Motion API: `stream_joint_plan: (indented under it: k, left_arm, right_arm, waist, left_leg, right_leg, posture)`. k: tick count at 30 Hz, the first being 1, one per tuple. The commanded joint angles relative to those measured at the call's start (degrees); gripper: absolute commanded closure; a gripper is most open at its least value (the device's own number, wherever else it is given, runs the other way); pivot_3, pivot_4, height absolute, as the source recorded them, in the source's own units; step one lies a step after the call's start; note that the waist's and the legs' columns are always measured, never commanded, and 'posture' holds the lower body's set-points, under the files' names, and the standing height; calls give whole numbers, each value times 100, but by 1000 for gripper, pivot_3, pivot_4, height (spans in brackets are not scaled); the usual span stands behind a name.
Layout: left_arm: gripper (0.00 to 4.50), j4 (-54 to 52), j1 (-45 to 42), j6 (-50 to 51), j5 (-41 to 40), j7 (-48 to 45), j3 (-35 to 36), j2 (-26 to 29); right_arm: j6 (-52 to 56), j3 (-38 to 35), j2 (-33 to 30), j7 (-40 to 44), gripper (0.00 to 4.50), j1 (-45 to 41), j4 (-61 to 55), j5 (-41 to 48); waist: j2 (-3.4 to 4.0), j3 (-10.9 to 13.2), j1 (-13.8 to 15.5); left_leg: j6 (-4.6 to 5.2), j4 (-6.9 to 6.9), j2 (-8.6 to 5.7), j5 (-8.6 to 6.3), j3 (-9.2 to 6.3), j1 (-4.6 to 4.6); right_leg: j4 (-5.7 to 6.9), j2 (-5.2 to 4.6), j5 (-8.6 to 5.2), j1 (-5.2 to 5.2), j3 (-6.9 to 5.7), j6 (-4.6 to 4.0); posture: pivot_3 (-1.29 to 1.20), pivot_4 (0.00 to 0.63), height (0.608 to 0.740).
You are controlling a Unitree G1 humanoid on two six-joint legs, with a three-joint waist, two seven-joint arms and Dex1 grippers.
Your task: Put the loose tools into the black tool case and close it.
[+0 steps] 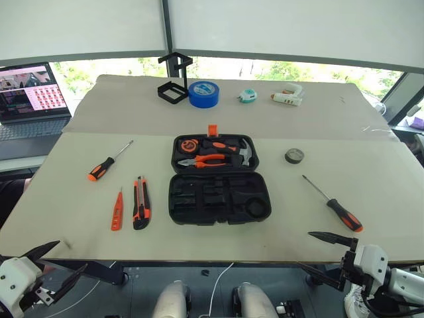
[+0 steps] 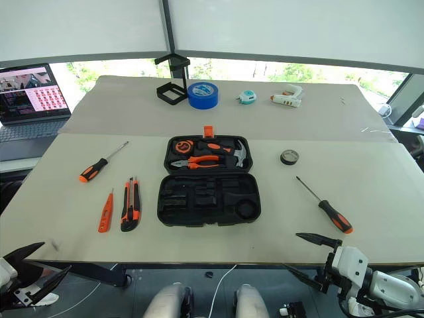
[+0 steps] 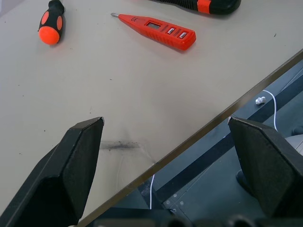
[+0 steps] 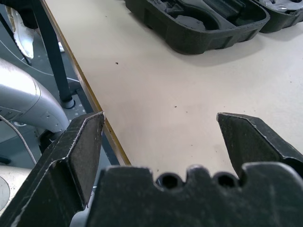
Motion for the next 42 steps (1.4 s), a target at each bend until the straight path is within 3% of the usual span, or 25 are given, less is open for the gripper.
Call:
stream_joint_plan:
  k: [1, 4, 11, 14, 19, 25, 29, 32, 37, 42]
  left_arm:
    - [0, -225, -80, 471, -413, 215, 74, -1]
    - [0, -511, -278, 1458, -1316, 666, 281, -170]
    - [0, -506, -235, 2215, -1839, 1283, 917, -383]
    - [0, -287, -194, 2549, -2040, 1402, 1190, -370]
    - [0, 99, -307, 3426, -2649, 1290, 1554, 56]
    - [0, -271, -1405, 4700, -3302, 1889, 1394, 991]
    - [0, 519, -3243, 5650, -2651, 2251, -192, 2431]
    - [0, 1404, -4804, 5886, -2069, 2202, -1475, 2776]
    - [0, 3481, -7254, 5406, -665, 1644, -3349, 2368]
    - [0, 5742, -8730, 4507, 514, 1484, -4209, 1761]
  right_arm:
    - [-18, 29, 15, -109, 83, -248, -60, -2]
    - [459, 218, 114, -495, 83, -801, -278, -37]
    - [1537, 316, 391, -769, 83, -1443, -1274, 1129]
    - [1792, 341, 497, -1012, 83, -1756, -1604, 1223]
    - [2098, 450, 652, -1433, 83, -2323, -1982, 1117]
    - [2229, 513, 723, -1549, 83, -2334, -2096, 1021]
    - [2242, 644, 757, -1530, 83, -2329, -2101, 933]
    - [2264, 722, 813, -1578, 83, -2429, -2057, 851]
    - [2340, 822, 886, -1764, 83, -2542, -2150, 720]
    - [2498, 758, 924, -2112, 83, -2388, -2504, 621]
  waist:
    - [0, 0, 0]
    - [-1, 0, -33]
    - [-1, -1, -38]
    - [-2, -1, -35]
    - [-4, -2, -34]
    - [-21, -12, 101]
    - [-25, -15, 98]
    - [-18, -11, 34]
    - [-17, -8, -100]
    - [-20, -6, -100]
  left_leg:
    - [0, 0, 0, 0, 0, 0]
    - [0, 0, 6, 0, 6, 5]
    - [27, 3, 19, 5, 11, 7]
    - [26, 3, 24, 3, 10, 8]
    - [24, 3, 26, 2, 13, 8]
    - [4, 6, 28, -8, 18, 7]
    - [7, 9, 22, -1, 26, 8]
    - [17, 8, 23, 7, 47, 10]
    - [8, 5, 23, 4, 76, -1]
    - [-4, 6, 37, 1, 81, -13]
  right_leg:
    - [0, 0, 0, 0, 0, 0]
    - [4, -1, 1, -2, 0, 1]
    - [17, 8, 23, -4, -10, -12]
    - [17, 13, 24, -3, -10, -12]
    - [17, 13, 8, -8, -11, -38]
    - [18, -5, 2, -14, -46, -45]
    - [27, -7, 11, 4, -42, -34]
    - [26, 1, 32, -1, -31, -1]
    - [29, 36, 39, -10, -21, 8]
    - [34, 65, 37, -21, -22, 6]
  posture:
    - [0, 150, 740]
    - [0, 150, 740]
    - [0, 150, 740]
    - [0, 150, 740]
    - [0, 150, 740]
    - [0, 150, 740]
    - [0, 150, 740]
    - [0, 150, 740]
    - [0, 150, 740]
    - [0, 150, 740]
